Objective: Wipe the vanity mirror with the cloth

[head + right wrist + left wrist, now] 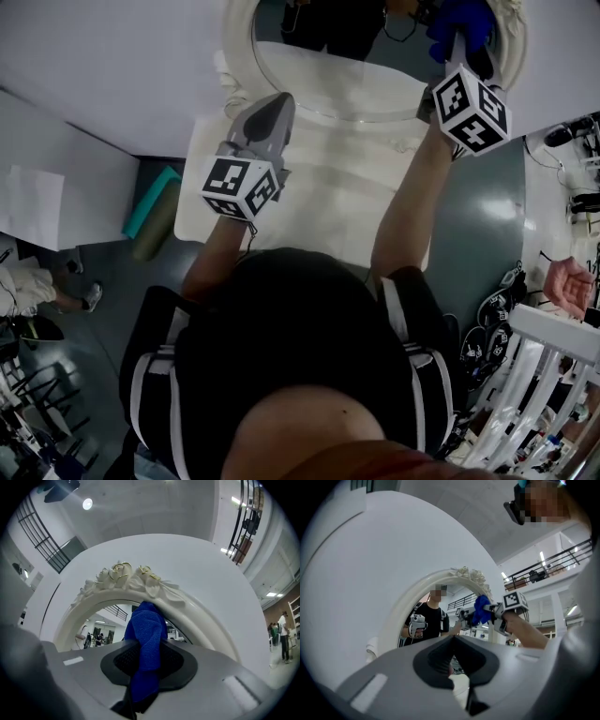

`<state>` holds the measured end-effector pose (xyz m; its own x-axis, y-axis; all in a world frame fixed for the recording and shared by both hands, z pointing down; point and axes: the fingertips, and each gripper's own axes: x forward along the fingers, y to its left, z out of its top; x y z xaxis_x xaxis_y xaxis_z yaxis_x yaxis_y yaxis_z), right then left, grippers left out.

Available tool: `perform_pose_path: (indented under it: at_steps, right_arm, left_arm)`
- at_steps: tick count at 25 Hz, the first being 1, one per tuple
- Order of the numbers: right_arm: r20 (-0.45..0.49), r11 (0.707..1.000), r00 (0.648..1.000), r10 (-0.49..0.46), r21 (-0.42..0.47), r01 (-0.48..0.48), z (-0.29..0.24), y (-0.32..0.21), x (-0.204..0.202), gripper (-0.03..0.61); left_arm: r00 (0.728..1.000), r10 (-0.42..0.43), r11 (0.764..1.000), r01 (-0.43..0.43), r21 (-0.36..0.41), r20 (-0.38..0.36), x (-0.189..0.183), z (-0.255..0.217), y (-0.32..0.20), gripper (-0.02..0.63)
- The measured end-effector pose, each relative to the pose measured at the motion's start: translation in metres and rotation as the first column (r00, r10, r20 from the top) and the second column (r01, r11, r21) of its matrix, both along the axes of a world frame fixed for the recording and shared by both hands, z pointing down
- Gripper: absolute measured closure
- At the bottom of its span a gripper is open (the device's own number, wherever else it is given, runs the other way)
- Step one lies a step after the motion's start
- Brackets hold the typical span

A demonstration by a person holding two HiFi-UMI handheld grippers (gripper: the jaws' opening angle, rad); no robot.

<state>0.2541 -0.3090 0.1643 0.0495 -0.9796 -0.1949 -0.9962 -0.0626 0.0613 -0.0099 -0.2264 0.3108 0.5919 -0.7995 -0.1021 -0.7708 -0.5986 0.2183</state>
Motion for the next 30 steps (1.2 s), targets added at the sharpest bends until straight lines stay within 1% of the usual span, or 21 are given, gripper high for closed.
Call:
perform_pose_path:
  at_steps: [8, 13, 21, 26, 30]
  right_arm:
    - [-0.131, 1.000, 0.991, -0.009, 0.014, 0.011, -0.023, -0.012, -0.033, 0.500]
    - [-0.236, 1.000, 0.972, -0.011, 0.012, 0.014, -0.032, -0.018, -0.054, 0.500]
    - [-0.427, 1.000, 0.904, -0.008, 0.010, 0.014, -0.040, -0.029, -0.098, 0.500]
    - [-0.533, 1.000, 0.846, -0.009, 0.016, 0.021, -0.039, -0.034, -0.132, 0.500]
    - [-0.601, 0.999, 0.799, -0.002, 0.025, 0.021, -0.038, -0.035, -0.148, 0.500]
  left_arm:
    - [0.999, -0.039, 0.999, 0.039, -0.002, -0.004, -0.020, 0.003, -0.001, 0.604]
    - [0.999, -0.044, 0.999, 0.044, -0.003, 0.001, -0.025, 0.005, -0.001, 0.604]
    - [0.998, -0.061, 0.998, 0.061, -0.011, -0.010, -0.033, 0.011, -0.003, 0.604]
    - [0.997, -0.079, 0.997, 0.078, -0.025, -0.021, -0.040, 0.013, 0.000, 0.604]
    - [0.995, -0.098, 0.994, 0.097, -0.039, -0.017, -0.047, 0.019, 0.000, 0.604]
